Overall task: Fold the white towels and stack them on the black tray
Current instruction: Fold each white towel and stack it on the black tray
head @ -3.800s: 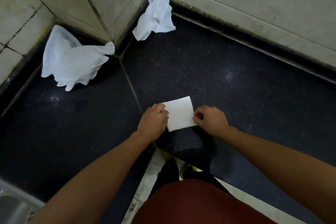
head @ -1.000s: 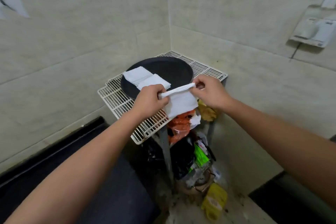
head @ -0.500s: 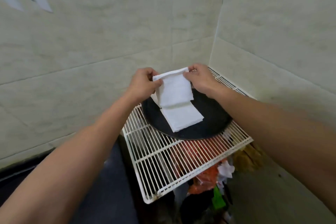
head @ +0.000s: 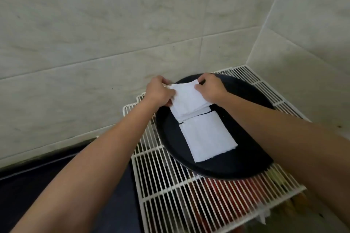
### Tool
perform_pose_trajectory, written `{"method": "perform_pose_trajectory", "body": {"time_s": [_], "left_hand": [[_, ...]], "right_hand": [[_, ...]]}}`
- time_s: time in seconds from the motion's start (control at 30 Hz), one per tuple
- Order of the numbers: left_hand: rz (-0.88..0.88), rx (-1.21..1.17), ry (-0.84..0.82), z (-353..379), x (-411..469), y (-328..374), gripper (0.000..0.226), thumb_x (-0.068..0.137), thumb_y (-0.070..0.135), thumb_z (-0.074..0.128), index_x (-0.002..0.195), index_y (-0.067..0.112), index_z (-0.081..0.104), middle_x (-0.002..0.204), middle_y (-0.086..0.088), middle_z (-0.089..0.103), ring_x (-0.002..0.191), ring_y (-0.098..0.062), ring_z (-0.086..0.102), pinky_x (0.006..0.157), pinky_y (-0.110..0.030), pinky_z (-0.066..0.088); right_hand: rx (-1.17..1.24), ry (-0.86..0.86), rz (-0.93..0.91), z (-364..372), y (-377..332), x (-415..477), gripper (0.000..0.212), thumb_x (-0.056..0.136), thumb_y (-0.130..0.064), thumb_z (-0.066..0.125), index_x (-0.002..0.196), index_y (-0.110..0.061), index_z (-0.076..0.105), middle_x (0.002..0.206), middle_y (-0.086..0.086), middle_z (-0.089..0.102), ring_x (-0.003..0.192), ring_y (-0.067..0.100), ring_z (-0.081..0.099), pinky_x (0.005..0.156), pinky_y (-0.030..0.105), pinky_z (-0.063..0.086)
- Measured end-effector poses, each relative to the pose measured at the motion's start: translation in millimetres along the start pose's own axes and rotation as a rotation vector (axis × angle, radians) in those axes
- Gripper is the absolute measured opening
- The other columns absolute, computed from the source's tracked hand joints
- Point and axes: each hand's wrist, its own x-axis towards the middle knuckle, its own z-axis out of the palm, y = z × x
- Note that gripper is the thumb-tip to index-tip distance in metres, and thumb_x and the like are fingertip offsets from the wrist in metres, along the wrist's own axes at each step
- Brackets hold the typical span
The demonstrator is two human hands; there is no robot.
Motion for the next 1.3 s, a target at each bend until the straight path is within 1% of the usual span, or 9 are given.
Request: {"method": "perform_pose_trajectory", "body": {"time_s": [0.13, 0.27, 0.37, 0.5, 0.7, 0.83, 1.0, 1.13, 1.3], "left_hand": [[0.159, 0.366, 0.146, 2, -2, -13, 0.035, 0.077, 0.011, 0.069, 0.109, 0.011, 0.056, 0.096, -0.008, 0.062, 0.086, -0.027, 0.061, 0.068, -0.027, 0.041], [0.516, 0.555, 0.271, 1, -17, -17, 0.028, 0.084, 0.019, 0.064, 0.11, 0.011, 0.062, 0.11, -0.007, 0.056, 0.101, -0.027, 0.055, 0.074, -0.032, 0.043], [0.779, 0.753, 0.144, 4, -28, -22, 0.034, 0.089, 0.035, 0.055, 0.108, 0.01, 0.067, 0.115, -0.009, 0.061, 0.11, -0.033, 0.055, 0.086, -0.041, 0.044], [0.611, 0.959, -0.029, 1, -27, -39, 0.049, 0.094, 0.046, 0.048, 0.132, 0.015, 0.054, 0.15, -0.002, 0.038, 0.142, -0.024, 0.026, 0.11, -0.041, 0.025], [0.568, 0.889, -0.066, -4, -27, -44, 0.054, 0.095, 0.043, 0.048, 0.14, 0.014, 0.046, 0.155, -0.003, 0.03, 0.144, -0.023, 0.023, 0.114, -0.043, 0.026], [0.611, 0.813, 0.063, -10, -52, -39, 0.043, 0.092, 0.03, 0.057, 0.129, 0.007, 0.056, 0.14, -0.013, 0.047, 0.128, -0.032, 0.043, 0.103, -0.044, 0.039], [0.585, 0.806, 0.188, -26, -102, -38, 0.032, 0.089, 0.024, 0.06, 0.117, 0.009, 0.062, 0.112, -0.01, 0.058, 0.102, -0.031, 0.056, 0.08, -0.039, 0.047], [0.504, 0.841, 0.247, -36, -165, -47, 0.03, 0.091, 0.028, 0.055, 0.116, 0.012, 0.061, 0.111, -0.008, 0.061, 0.099, -0.029, 0.059, 0.078, -0.041, 0.05], [0.33, 0.985, 0.287, -55, -276, -89, 0.02, 0.09, 0.029, 0.051, 0.1, 0.017, 0.063, 0.101, -0.004, 0.066, 0.092, -0.03, 0.061, 0.066, -0.034, 0.041]], "right_hand": [[-0.339, -0.027, -0.116, -3, 4, -7, 0.034, 0.091, -0.037, 0.058, 0.121, -0.021, 0.054, 0.108, 0.002, 0.065, 0.102, 0.026, 0.06, 0.078, 0.034, 0.044], [-0.359, 0.069, -0.38, -16, 5, -14, 0.033, 0.094, -0.028, 0.053, 0.126, -0.02, 0.057, 0.123, 0.0, 0.06, 0.117, 0.023, 0.053, 0.091, 0.038, 0.045], [-0.438, -0.007, -0.557, -17, 7, -20, 0.034, 0.098, -0.026, 0.048, 0.13, -0.022, 0.056, 0.134, -0.003, 0.054, 0.126, 0.019, 0.046, 0.094, 0.04, 0.045], [-0.565, -0.18, -0.555, -7, 13, -23, 0.041, 0.102, -0.03, 0.042, 0.142, -0.024, 0.045, 0.152, -0.007, 0.038, 0.14, 0.014, 0.03, 0.103, 0.039, 0.04], [-0.532, -0.24, -0.474, -9, 13, -24, 0.044, 0.103, -0.033, 0.039, 0.146, -0.025, 0.04, 0.156, -0.009, 0.03, 0.144, 0.013, 0.025, 0.111, 0.036, 0.028], [-0.399, -0.093, -0.384, -34, 15, -36, 0.036, 0.101, -0.026, 0.042, 0.133, -0.019, 0.055, 0.142, 0.002, 0.052, 0.129, 0.024, 0.046, 0.102, 0.04, 0.04], [-0.409, 0.043, -0.405, -67, 15, -72, 0.035, 0.097, -0.029, 0.051, 0.13, -0.02, 0.058, 0.133, 0.002, 0.06, 0.121, 0.025, 0.054, 0.095, 0.036, 0.044], [-0.413, 0.048, -0.505, -66, -6, -122, 0.035, 0.096, -0.031, 0.05, 0.128, -0.02, 0.059, 0.127, 0.002, 0.062, 0.113, 0.025, 0.058, 0.086, 0.035, 0.045], [-0.395, -0.007, -0.706, -25, -34, -213, 0.028, 0.095, -0.031, 0.049, 0.115, -0.02, 0.064, 0.112, 0.006, 0.068, 0.099, 0.029, 0.062, 0.079, 0.039, 0.05]]}}
